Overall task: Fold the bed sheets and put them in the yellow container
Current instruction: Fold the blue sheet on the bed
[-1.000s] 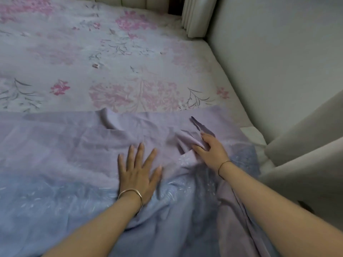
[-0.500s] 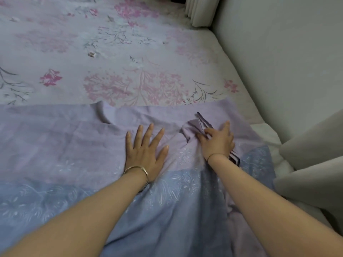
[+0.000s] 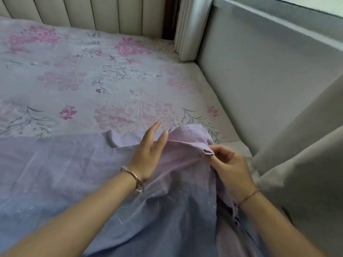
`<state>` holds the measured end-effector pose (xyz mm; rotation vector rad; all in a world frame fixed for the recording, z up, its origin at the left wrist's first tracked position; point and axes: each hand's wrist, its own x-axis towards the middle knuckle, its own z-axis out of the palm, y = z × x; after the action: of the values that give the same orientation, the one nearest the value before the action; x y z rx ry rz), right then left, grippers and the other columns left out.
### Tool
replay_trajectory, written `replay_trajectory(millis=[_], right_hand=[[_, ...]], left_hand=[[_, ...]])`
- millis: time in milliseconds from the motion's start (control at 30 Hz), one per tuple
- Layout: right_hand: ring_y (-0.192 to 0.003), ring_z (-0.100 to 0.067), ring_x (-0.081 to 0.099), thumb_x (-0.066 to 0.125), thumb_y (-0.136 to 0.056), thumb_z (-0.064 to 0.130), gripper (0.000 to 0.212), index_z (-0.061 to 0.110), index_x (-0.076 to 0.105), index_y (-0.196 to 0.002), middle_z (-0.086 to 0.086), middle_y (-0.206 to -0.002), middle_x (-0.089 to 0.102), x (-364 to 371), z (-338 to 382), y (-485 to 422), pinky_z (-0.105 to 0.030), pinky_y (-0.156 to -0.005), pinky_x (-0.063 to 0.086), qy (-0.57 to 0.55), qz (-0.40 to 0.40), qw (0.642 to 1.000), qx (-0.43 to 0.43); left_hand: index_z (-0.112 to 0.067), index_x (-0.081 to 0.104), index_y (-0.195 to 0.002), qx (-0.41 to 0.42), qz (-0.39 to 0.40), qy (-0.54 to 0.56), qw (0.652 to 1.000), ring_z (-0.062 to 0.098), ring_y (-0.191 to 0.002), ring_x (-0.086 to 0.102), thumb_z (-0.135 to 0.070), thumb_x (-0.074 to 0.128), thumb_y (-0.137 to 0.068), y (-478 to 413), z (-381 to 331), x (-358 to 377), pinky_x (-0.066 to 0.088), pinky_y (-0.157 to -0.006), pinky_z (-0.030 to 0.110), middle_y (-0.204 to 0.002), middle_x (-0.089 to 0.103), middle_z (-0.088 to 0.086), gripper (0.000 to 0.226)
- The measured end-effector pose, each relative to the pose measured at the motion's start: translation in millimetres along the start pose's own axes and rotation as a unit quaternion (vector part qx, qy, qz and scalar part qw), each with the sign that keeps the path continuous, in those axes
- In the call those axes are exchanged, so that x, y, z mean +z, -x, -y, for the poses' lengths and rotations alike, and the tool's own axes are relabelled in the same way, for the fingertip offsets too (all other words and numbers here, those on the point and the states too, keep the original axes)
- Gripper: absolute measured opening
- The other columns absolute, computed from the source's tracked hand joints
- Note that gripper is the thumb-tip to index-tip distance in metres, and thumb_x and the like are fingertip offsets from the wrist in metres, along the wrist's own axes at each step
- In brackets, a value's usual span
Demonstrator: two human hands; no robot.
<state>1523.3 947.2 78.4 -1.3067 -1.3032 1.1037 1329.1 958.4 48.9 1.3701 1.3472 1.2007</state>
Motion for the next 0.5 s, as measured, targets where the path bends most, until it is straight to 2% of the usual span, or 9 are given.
replay_trajectory(millis=[33,100,167,200,233,267,300,400,500], right_hand=[[-0.071,-0.004,0.059,0.067,-0.080,0.010,0.008,0.002,0.070,-0.082,0.000,-0.075,0.069,-1.2,11.7,13.9,-0.014,-0.069,0.050,-0.015,0.048,0.999,0.015],[-0.072,-0.010,0.056,0.067,-0.077,0.014,0.011,0.003,0.069,-0.077,-0.004,-0.073,0.066,-5.5,30.3,36.7,-0.017,-0.067,0.048,-0.047,0.111,0.992,0.040],[-0.071,-0.012,0.055,0.066,-0.077,0.009,0.008,0.002,0.067,-0.075,-0.006,-0.071,0.064,-9.9,43.0,51.2,-0.017,-0.064,0.048,-0.074,0.115,0.989,0.052],[-0.069,-0.012,0.055,0.064,-0.079,0.004,0.007,-0.002,0.066,-0.077,-0.006,-0.070,0.064,-12.8,48.3,56.9,-0.017,-0.063,0.048,-0.085,0.102,0.990,0.054],[-0.069,-0.013,0.055,0.063,-0.081,0.000,0.007,-0.006,0.064,-0.080,-0.007,-0.070,0.064,-16.2,53.2,61.8,-0.017,-0.061,0.048,-0.094,0.089,0.990,0.061],[-0.069,-0.014,0.055,0.062,-0.082,-0.001,0.010,-0.011,0.063,-0.083,-0.010,-0.071,0.063,-20.7,61.0,67.7,-0.017,-0.061,0.048,-0.091,0.080,0.990,0.065],[-0.070,-0.015,0.054,0.063,-0.082,0.000,0.013,-0.013,0.063,-0.086,-0.012,-0.073,0.063,-25.9,71.8,74.7,-0.020,-0.061,0.048,-0.083,0.081,0.991,0.065],[-0.077,-0.014,0.058,0.060,-0.086,0.002,0.010,-0.005,0.067,-0.084,-0.010,-0.083,0.065,-32.4,98.2,93.2,-0.022,-0.069,0.048,-0.041,0.083,0.995,0.038],[-0.101,-0.003,0.060,0.060,-0.084,0.018,0.019,0.003,0.070,-0.080,-0.001,-0.112,0.062,-35.6,137.7,113.9,-0.013,-0.083,0.046,-0.007,0.055,0.998,-0.020]], left_hand=[[-0.030,0.023,-0.146,0.037,0.017,-0.021,0.999,-0.008,-0.134,0.018,-0.068,0.038,-0.085,-0.9,-25.0,-2.0,0.013,-0.108,0.014,-0.148,0.023,-0.020,0.073],[-0.032,0.021,-0.146,0.067,0.098,-0.153,0.981,-0.001,-0.139,0.014,-0.078,0.029,-0.074,-6.7,-65.0,-4.2,0.007,-0.112,0.021,-0.148,0.023,-0.021,0.086],[-0.029,0.032,-0.143,-0.029,0.202,-0.277,0.939,0.015,-0.137,0.030,-0.084,0.023,-0.067,-6.4,-91.7,-6.0,0.016,-0.113,0.032,-0.146,0.038,-0.008,0.094],[-0.025,0.048,-0.132,-0.096,0.243,-0.296,0.919,0.019,-0.123,0.046,-0.086,0.026,-0.070,-2.4,-101.7,-7.9,0.029,-0.106,0.033,-0.134,0.053,-0.002,0.090],[-0.020,0.061,-0.108,-0.132,0.271,-0.291,0.908,0.017,-0.099,0.056,-0.082,0.032,-0.076,2.3,-104.7,-10.0,0.039,-0.089,0.028,-0.109,0.063,0.001,0.076],[-0.016,0.059,-0.080,-0.133,0.278,-0.269,0.912,0.014,-0.074,0.053,-0.072,0.040,-0.082,10.6,-110.8,-11.8,0.039,-0.071,0.024,-0.080,0.059,0.000,0.059],[-0.014,0.049,-0.066,-0.121,0.274,-0.226,0.927,0.014,-0.060,0.042,-0.061,0.048,-0.085,20.8,-119.8,-13.5,0.033,-0.061,0.025,-0.065,0.047,-0.001,0.050],[-0.015,0.043,-0.059,-0.066,0.230,-0.079,0.968,0.009,-0.048,0.030,-0.038,0.055,-0.091,49.2,-146.5,-14.9,0.025,-0.049,0.020,-0.049,0.034,-0.007,0.041],[-0.019,0.034,-0.051,0.005,0.204,-0.084,0.975,0.003,-0.042,0.022,-0.035,0.050,-0.094,68.5,-182.4,-13.3,0.020,-0.044,0.018,-0.044,0.027,-0.012,0.049]])
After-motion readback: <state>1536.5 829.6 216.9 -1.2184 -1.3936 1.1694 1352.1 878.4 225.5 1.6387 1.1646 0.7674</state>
